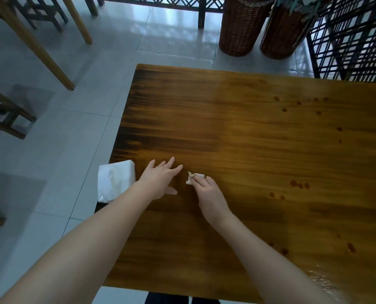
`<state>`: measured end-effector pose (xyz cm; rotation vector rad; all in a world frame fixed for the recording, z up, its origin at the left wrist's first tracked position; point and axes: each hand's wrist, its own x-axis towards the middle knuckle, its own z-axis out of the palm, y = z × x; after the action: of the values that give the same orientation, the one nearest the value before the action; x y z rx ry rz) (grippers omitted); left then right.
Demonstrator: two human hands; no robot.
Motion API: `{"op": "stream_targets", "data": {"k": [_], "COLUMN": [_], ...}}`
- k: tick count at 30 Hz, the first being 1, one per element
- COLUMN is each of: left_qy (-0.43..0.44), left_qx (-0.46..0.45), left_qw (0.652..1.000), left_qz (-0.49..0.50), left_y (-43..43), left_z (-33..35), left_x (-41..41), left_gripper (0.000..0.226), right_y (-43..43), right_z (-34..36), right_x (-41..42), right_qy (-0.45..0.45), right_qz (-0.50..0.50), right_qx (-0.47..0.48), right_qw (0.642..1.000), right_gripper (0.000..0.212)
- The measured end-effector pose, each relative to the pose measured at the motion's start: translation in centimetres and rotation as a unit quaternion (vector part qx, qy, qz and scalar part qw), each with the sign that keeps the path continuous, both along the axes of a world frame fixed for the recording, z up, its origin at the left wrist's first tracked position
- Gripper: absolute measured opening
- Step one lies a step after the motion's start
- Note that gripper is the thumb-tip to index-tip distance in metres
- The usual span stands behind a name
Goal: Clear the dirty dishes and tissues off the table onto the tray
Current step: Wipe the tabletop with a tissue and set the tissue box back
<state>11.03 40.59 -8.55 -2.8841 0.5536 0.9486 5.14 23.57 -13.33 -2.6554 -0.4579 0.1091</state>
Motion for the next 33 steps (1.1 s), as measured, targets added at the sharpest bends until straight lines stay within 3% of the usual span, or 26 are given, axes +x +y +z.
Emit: {"op": "stream_targets", "data": {"k": [2,5,11,14,18,24,29,33], "left_qy": [-0.014,-0.015,-0.046,-0.063,-0.063,-0.049,-0.033,-0.023], "left_qx": [-0.029,-0.03,-0.03,-0.04,-0.043,-0.037,-0.066,-0.09], "left_qw": [0.999,0.998,0.996,0.996,0.996,0.997,0.997,0.995], "left_qz": [0.033,0.058,0.067,0.056,0.046,0.048,0.039,0.025], "left_y": [0.3,1.4,3.6,3.7,3.9,3.8,1.7,-1.2], "left_z": [-0.4,-1.2,-1.9,-1.7,-1.6,-1.0,-0.5,-0.3], "left_x": [-1.4,-3.8,-6.8,-7.9,-9.2,-9.7,-9.6,-9.4], "left_gripper": [0.081,0.081,0.076,0.073,0.068,0.066,0.065,0.063], "right_y": [-2.1,-4.6,-1.1,3.1,7.9,4.9,-3.5,-12.5], "right_z": [0.1,0.4,0.4,0.3,0.2,0.5,0.7,0.7], "right_x": [1.1,3.0,3.9,3.5,1.6,1.9,1.1,-1.6], "right_qy": [-0.007,0.012,0.035,0.028,0.026,0.019,0.033,0.051], "right_qz": [0.006,-0.069,-0.164,-0.116,0.042,0.067,-0.09,-0.279], "right_qx": [-0.043,-0.064,-0.021,-0.005,-0.023,-0.066,-0.079,-0.06], "right_qw": [0.999,0.995,0.986,0.993,0.998,0.995,0.992,0.957], "right_gripper": [0.051,0.05,0.048,0.052,0.057,0.056,0.055,0.045]}}
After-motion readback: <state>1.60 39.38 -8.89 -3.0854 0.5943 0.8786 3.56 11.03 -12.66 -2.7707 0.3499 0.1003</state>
